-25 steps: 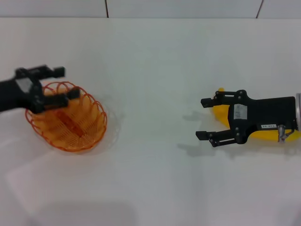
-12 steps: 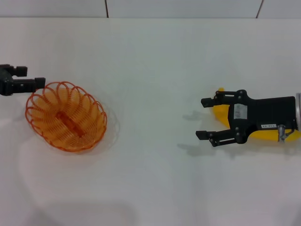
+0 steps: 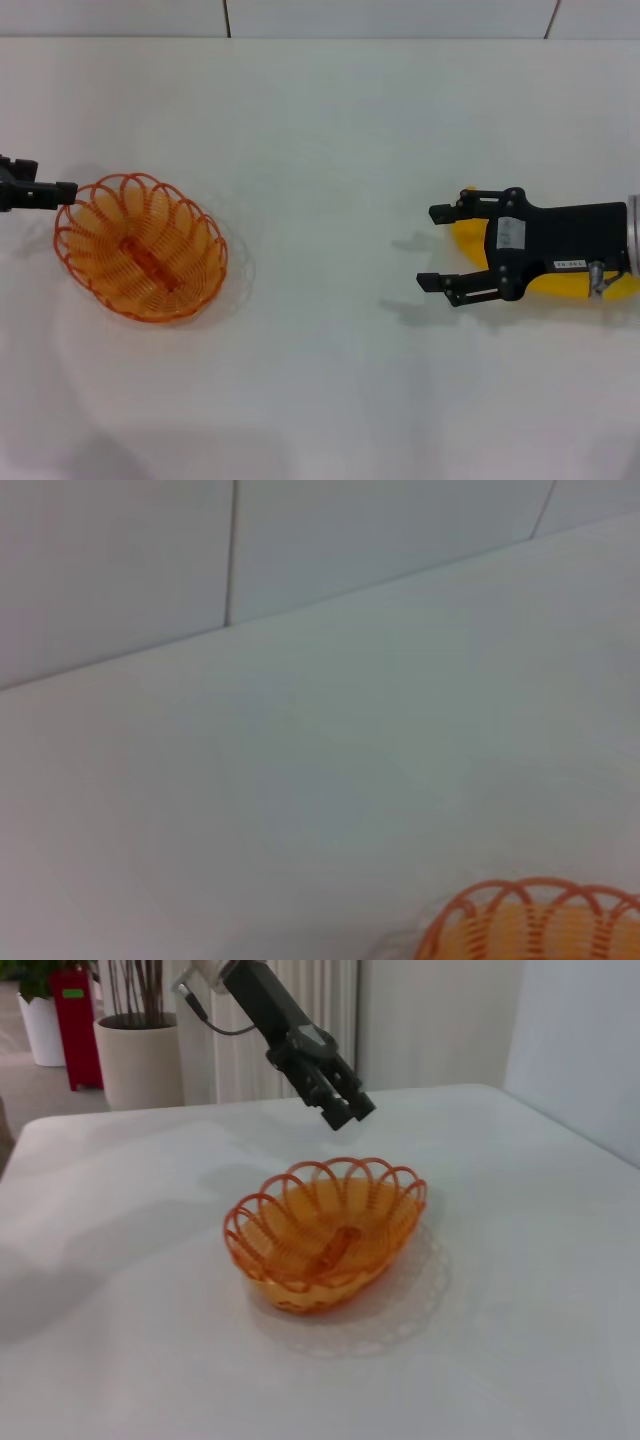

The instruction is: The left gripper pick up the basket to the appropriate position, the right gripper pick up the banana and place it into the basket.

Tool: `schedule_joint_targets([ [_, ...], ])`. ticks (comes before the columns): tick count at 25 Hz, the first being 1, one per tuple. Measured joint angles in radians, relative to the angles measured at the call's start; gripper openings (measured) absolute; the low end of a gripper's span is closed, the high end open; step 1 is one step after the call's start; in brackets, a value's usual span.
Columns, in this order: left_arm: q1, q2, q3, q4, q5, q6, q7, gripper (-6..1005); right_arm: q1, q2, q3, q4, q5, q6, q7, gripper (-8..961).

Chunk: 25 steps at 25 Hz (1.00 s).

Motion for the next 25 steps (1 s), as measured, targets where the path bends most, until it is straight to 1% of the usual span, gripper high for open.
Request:
schedule_joint_targets([
  [6,-0.028,-0.002,-0.001,-0.017,0.045,-0.025,-0.003,767,0.002,0.002,-0.007,0.003,-0.011,0.009,0.007,863],
  [12,-0.072,-0.029,0.003,-0.055,0.121,-0.083,-0.003,767,0.007,0.002,-0.007,0.003,-0.015,0.009,0.008,863],
  [17,-0.105,-0.032,0.014,-0.122,0.139,-0.143,0.007,766,0.014,0.005,-0.008,0.004,-0.025,0.003,0.008,862],
  [21,-0.124,-0.034,0.014,-0.159,0.157,-0.165,0.011,766,0.015,0.005,-0.009,0.005,-0.025,0.002,0.008,862],
  [25,-0.132,-0.042,0.014,-0.177,0.174,-0.200,0.015,766,0.018,0.005,-0.009,0.010,-0.025,0.002,0.008,862],
])
